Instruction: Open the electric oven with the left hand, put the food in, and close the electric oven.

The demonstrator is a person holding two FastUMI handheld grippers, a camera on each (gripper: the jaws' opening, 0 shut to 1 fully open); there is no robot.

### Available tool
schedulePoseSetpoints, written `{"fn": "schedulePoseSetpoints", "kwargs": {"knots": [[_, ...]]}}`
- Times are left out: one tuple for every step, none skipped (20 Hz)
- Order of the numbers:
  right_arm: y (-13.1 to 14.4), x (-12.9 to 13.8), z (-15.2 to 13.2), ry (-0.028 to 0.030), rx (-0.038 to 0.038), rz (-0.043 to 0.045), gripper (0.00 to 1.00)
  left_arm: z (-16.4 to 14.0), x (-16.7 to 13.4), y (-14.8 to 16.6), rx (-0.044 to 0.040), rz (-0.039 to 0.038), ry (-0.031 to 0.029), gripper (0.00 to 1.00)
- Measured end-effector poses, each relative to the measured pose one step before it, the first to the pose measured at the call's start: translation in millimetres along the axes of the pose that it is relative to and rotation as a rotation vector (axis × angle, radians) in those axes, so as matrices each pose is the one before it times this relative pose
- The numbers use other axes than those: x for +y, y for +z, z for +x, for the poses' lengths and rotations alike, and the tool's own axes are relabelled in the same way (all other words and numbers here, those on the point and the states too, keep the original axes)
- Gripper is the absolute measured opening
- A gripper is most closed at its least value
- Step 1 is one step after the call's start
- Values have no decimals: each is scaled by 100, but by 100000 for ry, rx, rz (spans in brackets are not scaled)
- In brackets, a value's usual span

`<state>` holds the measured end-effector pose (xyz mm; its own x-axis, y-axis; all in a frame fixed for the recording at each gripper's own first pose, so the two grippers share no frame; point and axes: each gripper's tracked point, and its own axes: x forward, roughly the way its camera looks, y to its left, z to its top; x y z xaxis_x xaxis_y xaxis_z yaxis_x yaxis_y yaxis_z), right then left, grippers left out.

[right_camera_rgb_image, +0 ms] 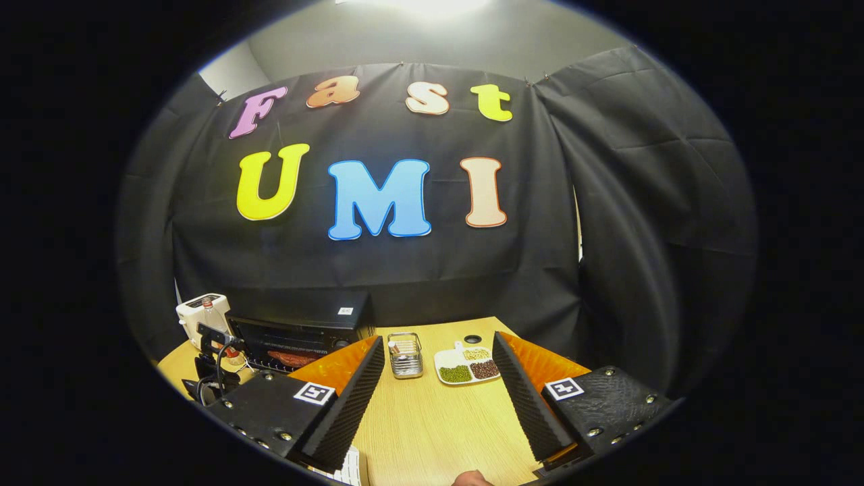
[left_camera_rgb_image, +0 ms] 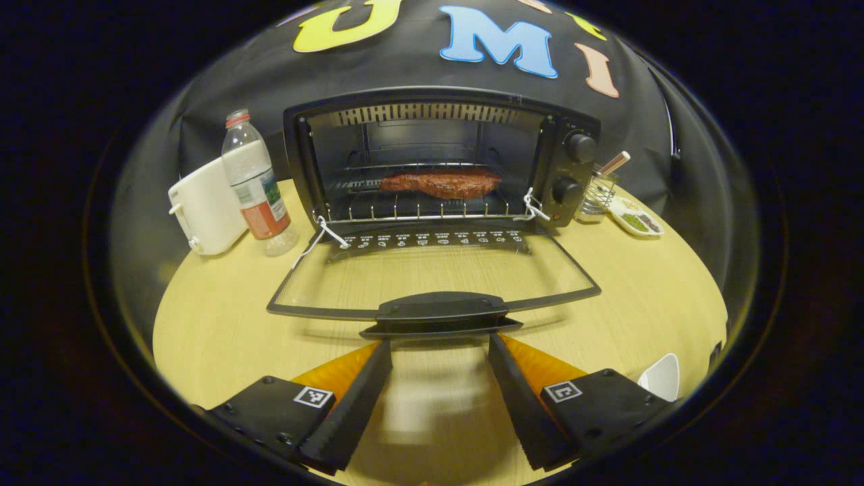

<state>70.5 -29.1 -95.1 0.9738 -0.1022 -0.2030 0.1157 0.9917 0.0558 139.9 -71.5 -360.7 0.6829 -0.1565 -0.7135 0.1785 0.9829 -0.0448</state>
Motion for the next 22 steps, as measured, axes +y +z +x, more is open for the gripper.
{"fn": "schedulePoseSetpoints", "kwargs": {"knots": [[-130,25,-95,364,72,377,98,-378,-29,213,-1041,662,41,98],[-139,98,-105,560,193,337,98,-320,11,283,-1100,460,105,98],[-234,154,-114,534,268,244,98,-278,-20,230,-1039,211,200,98],[-53,121,-216,621,-70,122,98,-375,-66,368,-1313,332,297,100],[-95,59,21,643,-48,-20,98,-325,25,443,-1763,590,432,100],[-78,183,-103,620,-160,-194,98,-227,65,475,-1904,804,414,100],[-13,104,-105,407,-194,-286,98,-248,-1,332,-1717,944,288,100],[14,119,-15,287,-13,-134,98,-133,11,241,-1544,754,197,100],[20,18,-42,253,30,108,98,-139,-8,431,-1213,326,82,100],[19,36,-10,133,-11,92,98,-89,37,316,-837,-218,47,100],[-54,-17,158,-128,-28,-19,98,-91,-70,264,-554,-759,-7,100],[-53,-56,-65,-174,55,-44,98,-23,-37,260,23,-1085,-11,98],[-15,-61,-28,-122,-4,-66,98,-179,7,357,-499,-1260,8,98],[116,-83,-64,-310,-56,-172,98,-164,60,470,-889,-866,-55,98],[52,-129,-83,-311,-96,-169,98,-84,14,491,-1473,140,-83,100],[14,-20,-135,-287,-99,-39,97,-66,21,575,-1634,1161,3,100],[22,-129,-143,-202,-76,5,97,-235,101,598,-1549,1411,162,100],[29,0,36,-201,47,-38,98,-101,69,625,-1431,1050,85,97],[-24,-10,39,-251,171,30,98,-69,-55,589,-881,-186,-179,100],[25,120,30,-86,67,41,98,35,-206,557,-816,-1240,-545,98],[40,51,26,-224,-70,-10,98,122,-76,646,-907,-1288,-625,98],[-57,119,193,-148,-33,-86,97,119,58,592,-963,-648,-267,98]]}}
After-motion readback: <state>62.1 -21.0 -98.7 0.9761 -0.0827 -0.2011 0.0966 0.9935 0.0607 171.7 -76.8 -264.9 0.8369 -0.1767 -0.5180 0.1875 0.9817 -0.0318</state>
